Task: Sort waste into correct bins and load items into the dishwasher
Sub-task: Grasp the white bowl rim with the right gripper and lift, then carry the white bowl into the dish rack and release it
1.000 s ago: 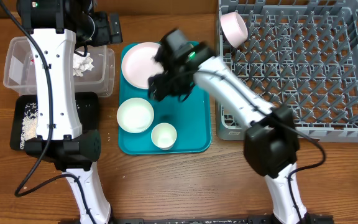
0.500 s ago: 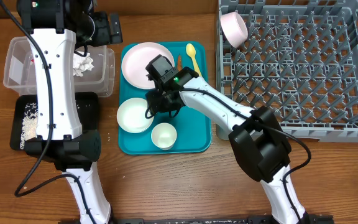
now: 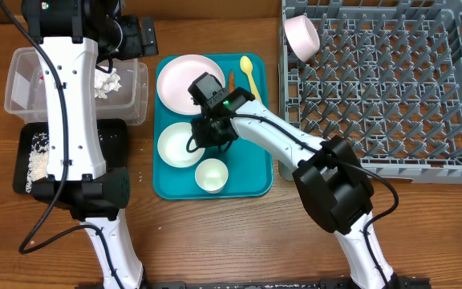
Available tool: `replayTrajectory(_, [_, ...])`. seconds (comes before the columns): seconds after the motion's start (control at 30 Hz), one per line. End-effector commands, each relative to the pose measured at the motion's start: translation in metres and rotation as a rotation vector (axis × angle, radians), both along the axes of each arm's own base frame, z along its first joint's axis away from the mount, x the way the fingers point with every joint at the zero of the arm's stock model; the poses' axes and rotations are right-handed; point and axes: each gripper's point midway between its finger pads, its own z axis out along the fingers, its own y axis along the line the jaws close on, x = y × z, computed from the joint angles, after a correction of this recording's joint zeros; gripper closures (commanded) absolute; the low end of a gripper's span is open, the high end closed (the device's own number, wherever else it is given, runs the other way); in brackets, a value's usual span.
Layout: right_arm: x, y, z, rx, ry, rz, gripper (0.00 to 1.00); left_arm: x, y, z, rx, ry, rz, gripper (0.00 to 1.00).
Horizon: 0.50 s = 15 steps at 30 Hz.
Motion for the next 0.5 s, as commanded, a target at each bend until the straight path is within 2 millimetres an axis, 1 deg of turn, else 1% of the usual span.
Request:
replayTrajectory(0.0, [0.005,-0.005,0.012,-0.008,-0.009,0.005,0.96,-0.002,0.003,0.013,0.001,-0.036,0.015,0.00])
replayTrajectory(0.03, [0.008,-0.009,0.020,-0.013,-0.016,0.004,0.96,-0.002,0.003,0.013,0.001,-0.036,0.015,0.00])
replayTrajectory(0.13, [0.022,-0.029,0.060,-0.048,-0.080,-0.038,0.96,-0.002,0.003,0.013,0.001,-0.036,0.015,0.00])
replayTrajectory(0.27, [0.043,-0.057,0.126,-0.067,-0.216,-0.089,0.96,-0.002,0.003,0.013,0.001,-0.036,0.016,0.00])
replayTrajectory(0.33, [0.054,-0.078,0.158,-0.089,-0.286,-0.143,0.96,-0.002,0.003,0.013,0.001,-0.036,0.015,0.00])
replayTrajectory(0.37, [0.059,-0.090,0.171,-0.103,-0.316,-0.170,0.96,-0.002,0.003,0.013,0.001,-0.036,0.016,0.00])
replayTrajectory(0.43, [0.067,-0.115,0.192,-0.135,-0.368,-0.230,0.96,-0.002,0.003,0.013,0.001,-0.036,0.015,0.00])
replayTrajectory(0.47, [0.072,-0.132,0.200,-0.158,-0.393,-0.268,0.96,-0.002,0.003,0.013,0.001,-0.036,0.015,0.00])
